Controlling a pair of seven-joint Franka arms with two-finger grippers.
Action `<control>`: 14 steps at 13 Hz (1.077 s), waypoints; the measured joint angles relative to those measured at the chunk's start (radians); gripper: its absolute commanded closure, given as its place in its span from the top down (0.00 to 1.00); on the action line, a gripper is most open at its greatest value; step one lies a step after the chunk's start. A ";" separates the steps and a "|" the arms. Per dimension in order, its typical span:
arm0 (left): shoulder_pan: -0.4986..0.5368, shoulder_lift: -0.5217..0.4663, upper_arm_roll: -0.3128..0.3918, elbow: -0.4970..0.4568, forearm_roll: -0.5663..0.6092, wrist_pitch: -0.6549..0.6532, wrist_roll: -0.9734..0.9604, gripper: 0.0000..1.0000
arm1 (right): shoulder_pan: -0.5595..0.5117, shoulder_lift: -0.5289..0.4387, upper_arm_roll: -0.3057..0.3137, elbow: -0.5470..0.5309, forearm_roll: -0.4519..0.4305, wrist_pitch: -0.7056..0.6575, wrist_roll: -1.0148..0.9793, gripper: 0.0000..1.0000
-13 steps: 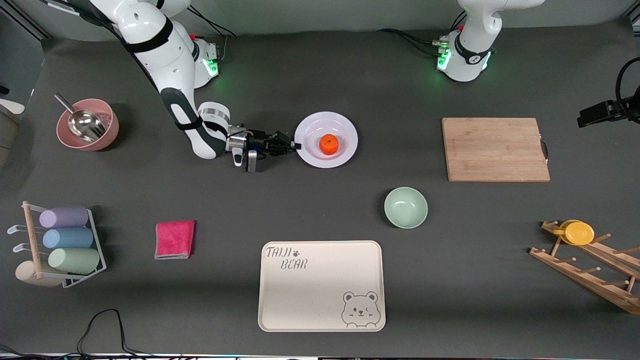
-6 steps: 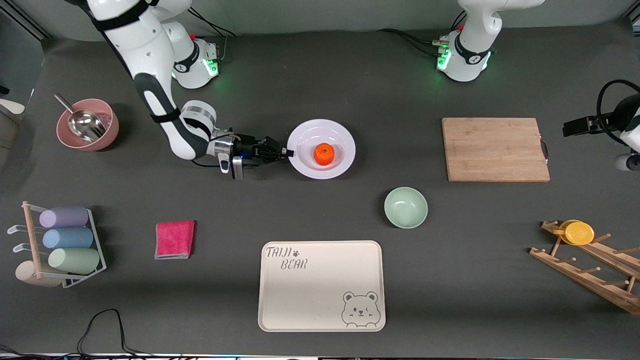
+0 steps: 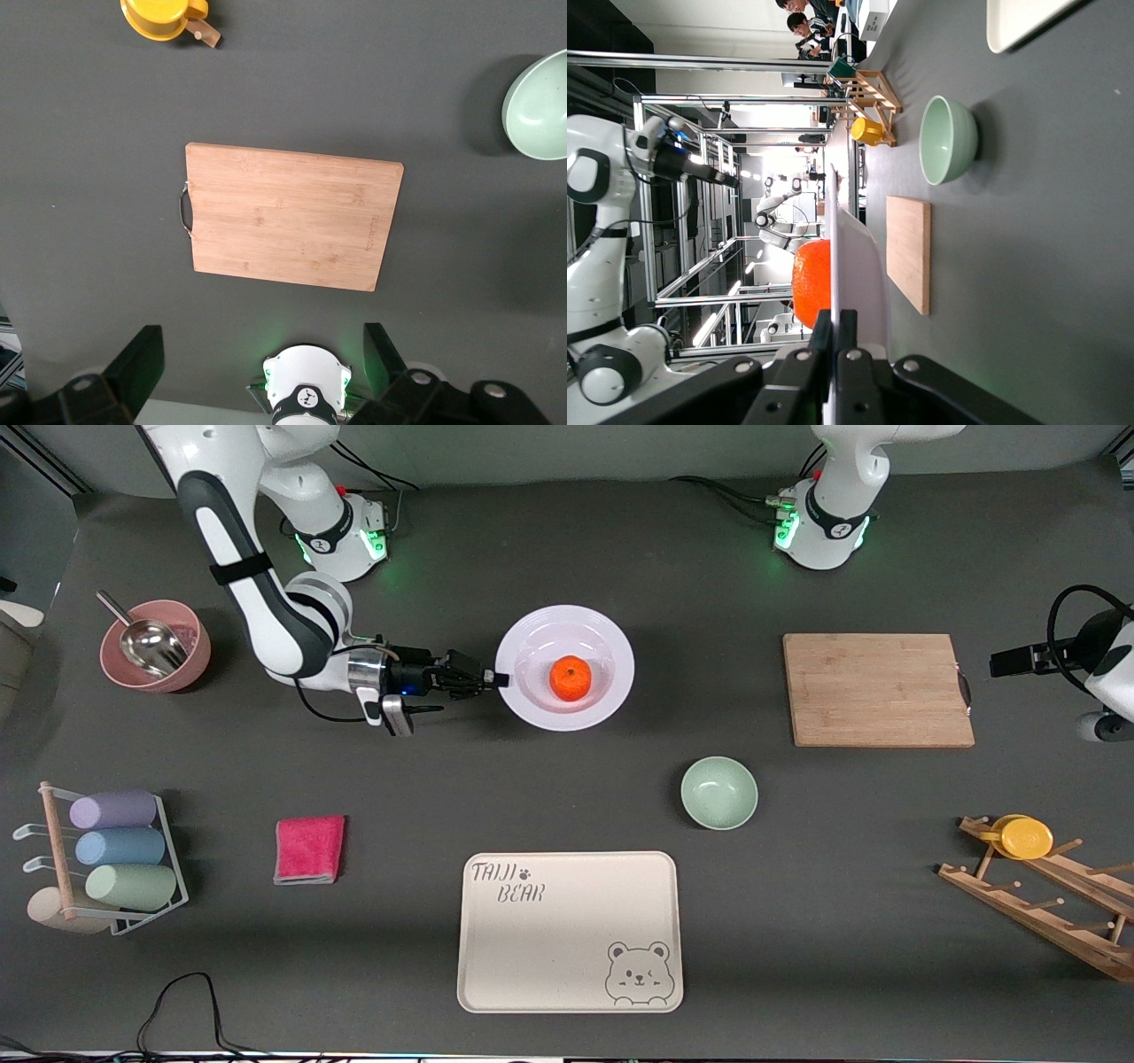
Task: Place orange and plate with both arms
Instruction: 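Slide the plate with the right gripper onto the bear tray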
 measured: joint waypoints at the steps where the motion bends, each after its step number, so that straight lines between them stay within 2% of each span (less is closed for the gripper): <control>1: 0.000 0.003 0.000 0.000 0.000 0.000 0.000 1.00 | -0.016 0.011 -0.002 0.038 -0.020 0.002 0.027 0.00; 3: 0.000 0.007 0.000 0.000 0.000 0.000 0.000 1.00 | -0.039 0.090 -0.011 0.160 -0.040 0.003 0.055 0.00; 6: 0.000 0.008 0.000 0.000 -0.001 0.000 0.000 1.00 | -0.045 0.292 -0.036 0.406 -0.041 0.003 0.066 0.00; 11: 0.000 0.010 -0.002 -0.001 -0.002 0.000 0.000 1.00 | -0.046 0.629 -0.064 0.904 -0.065 0.015 0.251 0.00; 14: 0.000 0.011 -0.002 -0.001 -0.002 0.000 0.000 1.00 | -0.045 0.818 -0.125 1.193 -0.103 0.038 0.348 0.00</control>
